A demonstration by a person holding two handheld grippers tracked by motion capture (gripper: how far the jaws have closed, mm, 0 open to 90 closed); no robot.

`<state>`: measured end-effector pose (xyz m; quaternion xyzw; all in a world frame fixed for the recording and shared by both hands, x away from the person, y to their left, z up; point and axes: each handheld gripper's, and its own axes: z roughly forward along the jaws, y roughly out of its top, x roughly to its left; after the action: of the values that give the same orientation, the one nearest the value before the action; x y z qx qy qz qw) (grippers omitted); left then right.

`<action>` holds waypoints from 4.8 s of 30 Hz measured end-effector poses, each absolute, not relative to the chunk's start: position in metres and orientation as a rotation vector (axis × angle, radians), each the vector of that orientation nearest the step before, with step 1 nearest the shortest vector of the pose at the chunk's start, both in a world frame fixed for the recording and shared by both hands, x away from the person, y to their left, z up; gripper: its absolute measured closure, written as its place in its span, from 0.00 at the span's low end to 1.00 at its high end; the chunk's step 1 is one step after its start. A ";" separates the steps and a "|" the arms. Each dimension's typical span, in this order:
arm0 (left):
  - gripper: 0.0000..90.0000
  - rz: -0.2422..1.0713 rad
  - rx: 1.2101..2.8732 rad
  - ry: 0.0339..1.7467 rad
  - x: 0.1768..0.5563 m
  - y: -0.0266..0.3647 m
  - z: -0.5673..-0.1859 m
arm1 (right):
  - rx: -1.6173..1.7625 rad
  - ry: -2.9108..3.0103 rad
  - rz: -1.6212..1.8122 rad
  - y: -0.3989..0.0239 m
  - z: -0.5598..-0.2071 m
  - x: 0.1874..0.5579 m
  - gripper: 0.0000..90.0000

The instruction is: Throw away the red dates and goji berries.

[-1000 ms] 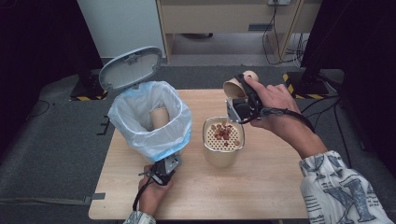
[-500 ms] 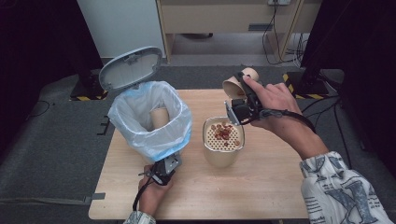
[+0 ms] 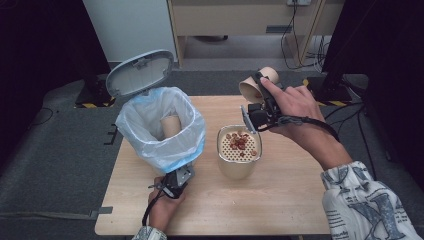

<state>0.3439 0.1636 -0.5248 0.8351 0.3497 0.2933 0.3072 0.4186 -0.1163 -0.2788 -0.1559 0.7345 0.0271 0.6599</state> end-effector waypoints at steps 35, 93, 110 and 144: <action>0.99 0.771 2.203 0.924 0.344 0.164 -0.525 | -0.409 1.677 0.036 -0.113 -0.319 0.423 0.39; 0.99 0.768 2.201 0.926 0.344 0.164 -0.525 | -0.522 1.696 -0.104 -0.113 -0.350 0.426 0.38; 0.99 0.769 2.206 0.924 0.344 0.165 -0.525 | -0.229 1.878 0.236 -0.134 -0.352 0.438 0.38; 0.99 0.768 2.188 0.953 0.342 0.164 -0.525 | 0.134 1.990 0.539 -0.190 -0.351 0.445 0.38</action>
<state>0.3424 0.1637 -0.5255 0.8291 0.3613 0.2910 0.3121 0.4448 -0.1896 -0.3514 0.0559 0.8272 0.2240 0.5123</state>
